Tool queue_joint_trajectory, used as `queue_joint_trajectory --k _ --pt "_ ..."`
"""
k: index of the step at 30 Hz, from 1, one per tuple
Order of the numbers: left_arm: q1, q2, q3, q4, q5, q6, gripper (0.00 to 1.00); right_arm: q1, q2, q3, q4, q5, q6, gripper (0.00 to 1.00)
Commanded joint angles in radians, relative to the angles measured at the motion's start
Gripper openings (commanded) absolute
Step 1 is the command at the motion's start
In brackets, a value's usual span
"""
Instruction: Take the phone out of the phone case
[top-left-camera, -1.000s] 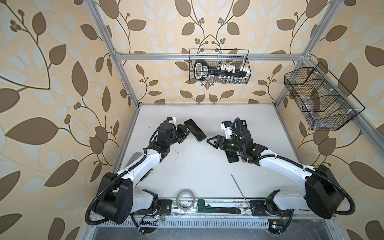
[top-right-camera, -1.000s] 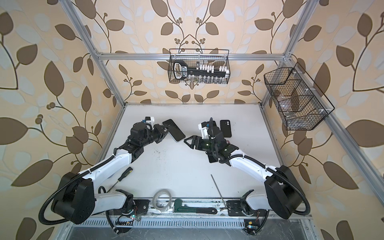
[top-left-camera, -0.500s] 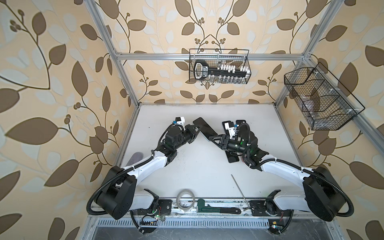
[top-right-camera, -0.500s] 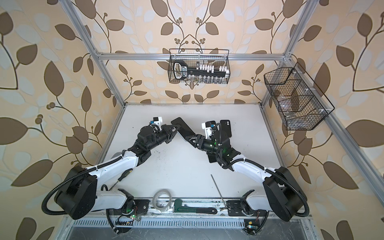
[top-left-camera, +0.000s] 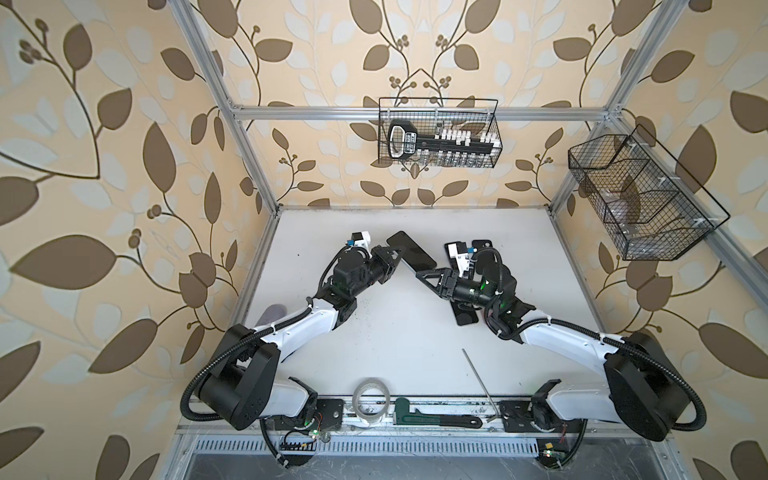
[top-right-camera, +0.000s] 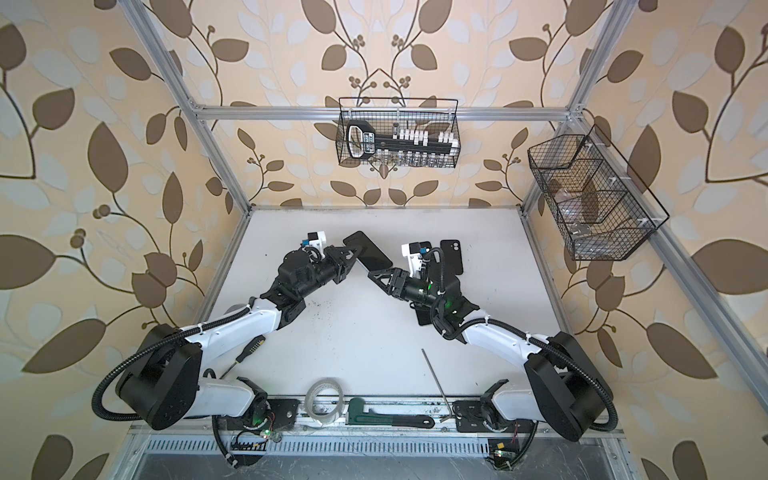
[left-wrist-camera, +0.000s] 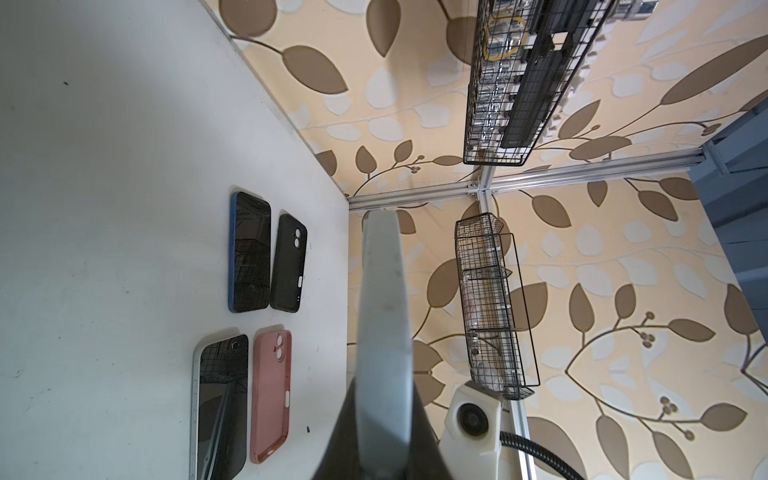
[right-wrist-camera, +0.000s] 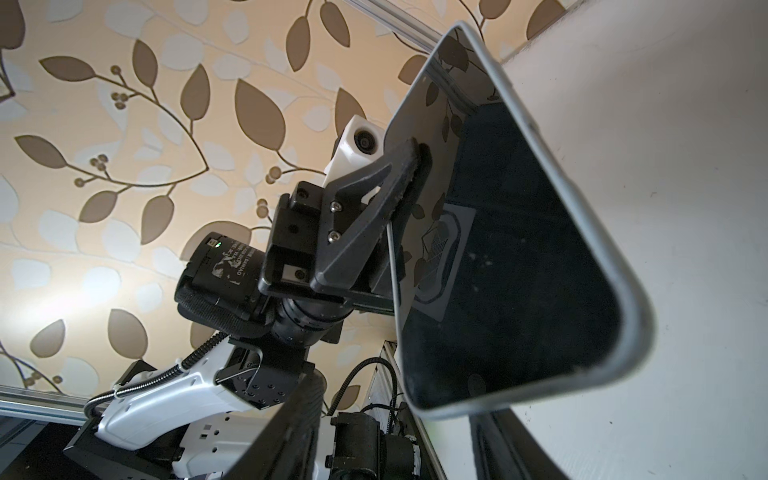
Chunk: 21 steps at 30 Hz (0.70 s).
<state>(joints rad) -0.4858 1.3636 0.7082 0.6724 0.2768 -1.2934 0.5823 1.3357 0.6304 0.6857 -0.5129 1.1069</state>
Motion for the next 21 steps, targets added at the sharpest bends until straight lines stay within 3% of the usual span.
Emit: queue_joint_trajectory --k 1,11,16,21 --pt "-0.015 -0.009 0.053 0.097 -0.01 -0.013 0.0 0.007 0.017 -0.011 0.085 -0.005 0.027 0.55" --pt "-0.027 -0.015 0.053 0.101 -0.014 -0.019 0.0 0.009 0.04 -0.009 0.135 0.001 0.047 0.51" --pt "-0.029 -0.016 0.055 0.102 -0.018 -0.021 0.0 0.008 0.039 -0.016 0.147 0.003 0.051 0.41" --pt "-0.031 -0.012 0.061 0.099 -0.016 -0.023 0.0 0.01 0.039 -0.017 0.154 0.004 0.053 0.38"
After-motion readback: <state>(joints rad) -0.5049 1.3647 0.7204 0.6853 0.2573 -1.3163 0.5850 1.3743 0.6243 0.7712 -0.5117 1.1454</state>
